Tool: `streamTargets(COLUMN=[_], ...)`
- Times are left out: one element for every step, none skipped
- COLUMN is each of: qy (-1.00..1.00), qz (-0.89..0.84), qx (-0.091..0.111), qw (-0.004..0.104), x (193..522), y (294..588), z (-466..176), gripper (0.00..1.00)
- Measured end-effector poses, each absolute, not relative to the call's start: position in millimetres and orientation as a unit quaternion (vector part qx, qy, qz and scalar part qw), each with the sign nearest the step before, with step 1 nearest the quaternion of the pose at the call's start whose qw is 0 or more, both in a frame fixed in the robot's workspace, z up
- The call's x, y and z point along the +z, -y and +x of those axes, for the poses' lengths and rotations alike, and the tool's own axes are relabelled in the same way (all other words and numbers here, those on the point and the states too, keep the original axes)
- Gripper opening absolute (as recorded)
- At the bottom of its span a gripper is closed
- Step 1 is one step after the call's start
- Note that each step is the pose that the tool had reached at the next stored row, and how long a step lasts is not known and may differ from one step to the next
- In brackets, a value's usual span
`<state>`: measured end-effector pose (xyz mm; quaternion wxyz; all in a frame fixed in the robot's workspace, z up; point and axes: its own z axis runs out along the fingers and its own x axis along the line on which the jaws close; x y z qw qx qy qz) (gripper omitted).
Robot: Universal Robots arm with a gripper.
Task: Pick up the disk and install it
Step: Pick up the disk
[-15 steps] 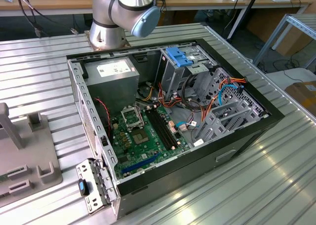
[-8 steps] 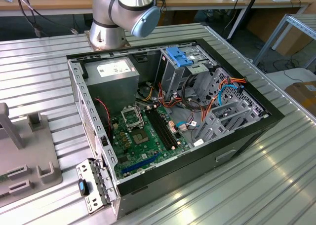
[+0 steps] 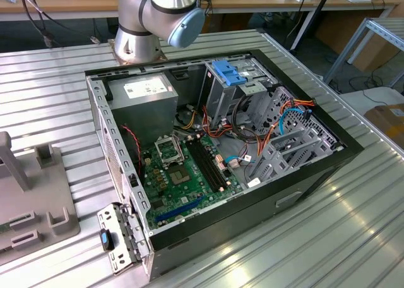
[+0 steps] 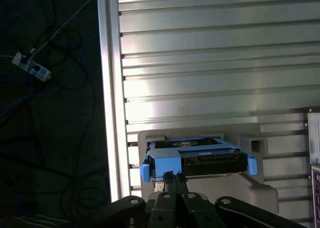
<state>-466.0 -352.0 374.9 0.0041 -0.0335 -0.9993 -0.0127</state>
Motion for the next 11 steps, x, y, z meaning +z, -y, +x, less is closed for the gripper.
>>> streamTargets(qy=[1.000, 1.000, 1.000, 0.999, 0.998, 0.998, 0.997, 0.995, 0.994, 0.993, 0.990], qz=[-0.022, -0.002, 0.022, 0.042, 0.056, 0.065, 0.076, 0.094, 0.107, 0.115, 0.142], qx=[-0.013, -0.013, -0.012, -0.012, -0.012, -0.012, -0.012, -0.012, -0.012, -0.012, -0.012], qw=[0.004, 0.004, 0.005, 0.005, 0.005, 0.005, 0.006, 0.006, 0.006, 0.006, 0.006], x=[374.8, 374.8, 374.8, 374.8, 374.8, 374.7, 374.7, 374.7, 374.7, 374.7, 374.7], y=[352.0, 352.0, 352.0, 352.0, 352.0, 352.0, 352.0, 352.0, 352.1, 352.0, 352.1], z=[-466.0, -466.0, -466.0, -466.0, -466.0, -466.0, -466.0, -466.0, -466.0, -466.0, -466.0], gripper=[0.11, 0.11, 0.11, 0.11, 0.11, 0.11, 0.11, 0.11, 0.11, 0.11, 0.11])
